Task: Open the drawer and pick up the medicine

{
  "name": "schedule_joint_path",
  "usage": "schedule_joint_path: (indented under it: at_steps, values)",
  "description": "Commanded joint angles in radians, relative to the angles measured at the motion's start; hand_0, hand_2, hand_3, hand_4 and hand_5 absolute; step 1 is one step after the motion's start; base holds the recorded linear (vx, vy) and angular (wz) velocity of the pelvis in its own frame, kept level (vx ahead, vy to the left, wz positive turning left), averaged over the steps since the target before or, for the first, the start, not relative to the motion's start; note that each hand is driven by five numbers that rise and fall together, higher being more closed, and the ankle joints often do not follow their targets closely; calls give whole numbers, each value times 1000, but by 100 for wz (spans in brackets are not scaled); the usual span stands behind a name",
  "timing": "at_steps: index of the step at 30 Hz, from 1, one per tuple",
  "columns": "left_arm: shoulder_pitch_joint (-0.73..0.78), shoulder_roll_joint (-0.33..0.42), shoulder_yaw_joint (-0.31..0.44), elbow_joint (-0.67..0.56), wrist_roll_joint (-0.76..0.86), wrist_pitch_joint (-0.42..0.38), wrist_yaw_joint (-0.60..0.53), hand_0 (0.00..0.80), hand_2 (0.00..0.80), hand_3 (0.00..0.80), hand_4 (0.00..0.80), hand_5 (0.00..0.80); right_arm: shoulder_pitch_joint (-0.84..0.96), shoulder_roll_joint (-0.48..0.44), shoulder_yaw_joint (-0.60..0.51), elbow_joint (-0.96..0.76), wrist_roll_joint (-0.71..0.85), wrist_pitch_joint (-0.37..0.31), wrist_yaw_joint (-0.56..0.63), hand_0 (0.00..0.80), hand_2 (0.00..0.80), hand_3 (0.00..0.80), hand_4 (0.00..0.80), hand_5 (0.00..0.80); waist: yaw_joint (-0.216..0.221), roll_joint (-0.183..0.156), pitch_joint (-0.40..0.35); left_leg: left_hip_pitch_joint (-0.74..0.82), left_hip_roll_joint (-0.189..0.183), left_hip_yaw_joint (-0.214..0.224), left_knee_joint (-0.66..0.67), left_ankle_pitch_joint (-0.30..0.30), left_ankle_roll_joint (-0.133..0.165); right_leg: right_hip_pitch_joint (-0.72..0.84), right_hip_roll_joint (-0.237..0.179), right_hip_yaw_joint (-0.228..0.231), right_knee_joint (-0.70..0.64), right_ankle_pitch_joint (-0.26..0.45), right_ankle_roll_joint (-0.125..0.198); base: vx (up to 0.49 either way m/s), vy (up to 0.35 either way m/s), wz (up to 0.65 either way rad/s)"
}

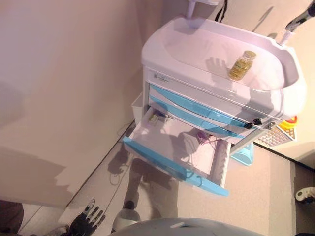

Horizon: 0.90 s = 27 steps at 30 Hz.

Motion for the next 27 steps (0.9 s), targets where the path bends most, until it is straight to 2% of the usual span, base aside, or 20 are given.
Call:
schedule_joint_path:
  at_steps: [1, 2, 5, 6, 8, 11, 13, 14, 19, 23, 26, 27]
  values:
    - [-3, 31, -56, -75, 106, -66, -42, 0, 0, 0, 0, 0, -34, -96, -27, -82, 38, 27, -77, 0, 0, 0, 0, 0, -17, -8, -45, -38, -30, -8, 57, -112, 25, -61, -19, -32, 67, -1, 63, -78, 0, -25]
    - [-3, 33, -65, -89, 134, -76, -52, 0, 0, 0, 0, 0, 1, -106, -64, -104, 37, 30, -81, 0, 0, 0, 0, 0, -23, -6, -46, -38, -29, -2, 57, -113, 25, -63, -19, -28, 68, -1, 63, -88, 1, -27]
    - [-4, 33, -109, -152, 235, -128, -52, 0, 0, 0, 0, 0, 219, -145, -275, -210, 41, 32, -116, 0, 0, 0, 0, 0, -58, 15, -47, -35, -26, 17, 59, -116, 26, -71, -18, -9, 69, 0, 63, -70, -3, -23]
    - [-5, 29, -130, -177, 301, -155, -54, 0, 0, 0, 0, 0, 335, -153, -383, -256, 49, 29, -121, 0, 0, 0, 0, 0, -81, 32, -47, -33, -23, 27, 59, -116, 25, -74, -18, -2, 71, 1, 64, -76, -5, -29]
    - [-6, 38, -149, -209, 365, -185, -57, 0, 0, 0, 0, 0, 593, -145, -622, -319, 65, 20, -124, 0, 0, 0, 0, 0, -114, 42, -46, -30, -20, 40, 60, -119, 24, -81, -17, 13, 74, 0, 65, -66, -2, -23]
    - [-26, 66, -179, -237, 474, -224, -36, 0, 0, 0, 0, 0, 1011, -73, -992, -407, 73, -9, -116, 0, 0, 0, 0, 0, -156, 44, -46, -25, -15, 61, 62, -122, 21, -88, -17, 31, 79, -1, 67, -51, -2, -12]
    - [-51, 90, -211, -252, 535, -236, -32, 0, 0, 0, 0, 0, 1221, -10, -1164, -469, 76, -18, -99, 0, 0, 0, 0, 0, -170, 45, -41, -20, -13, 76, 63, -127, 20, -92, -17, 43, 79, -1, 68, -52, -6, -17]
    - [-64, 97, -224, -254, 558, -233, -23, 0, 0, 0, 0, 0, 1289, 15, -1216, -489, 84, -17, -88, 0, 0, 0, 0, 0, -173, 46, -39, -17, -12, 82, 63, -128, 20, -93, -17, 48, 80, -1, 69, -35, -5, -29]
    - [-133, 108, -294, -181, 783, -297, 30, 0, 0, 0, 0, 0, 1477, 157, -1299, -584, 187, -16, 68, 0, 0, 0, 0, 0, -221, 63, -26, -4, -2, 122, 70, -137, 17, -104, -17, 79, 83, 2, 73, -22, -13, -29]
    - [-189, 126, -355, -133, 973, -355, 100, 0, 0, 0, 0, 0, 1579, 252, -1291, -666, 331, -6, 244, 0, 0, 0, 0, 0, -266, 75, -8, -2, 4, 159, 81, -146, 16, -125, -16, 105, 94, 2, 79, -26, -9, -27]
    - [-218, 143, -380, -140, 1063, -366, 128, 0, 0, 0, 0, 0, 1668, 312, -1270, -687, 430, -20, 399, 0, 0, 0, 0, 0, -296, 82, 9, 1, 8, 183, 92, -153, 16, -139, -15, 125, 104, 3, 85, -14, -4, -26]
    - [-234, 152, -393, -146, 1082, -365, 132, 0, 0, 0, 0, 0, 1695, 333, -1246, -685, 472, -3, 479, 0, 0, 0, 0, 0, -306, 83, 16, 0, 9, 191, 98, -154, 16, -146, -16, 131, 108, 4, 87, -19, -21, -14]
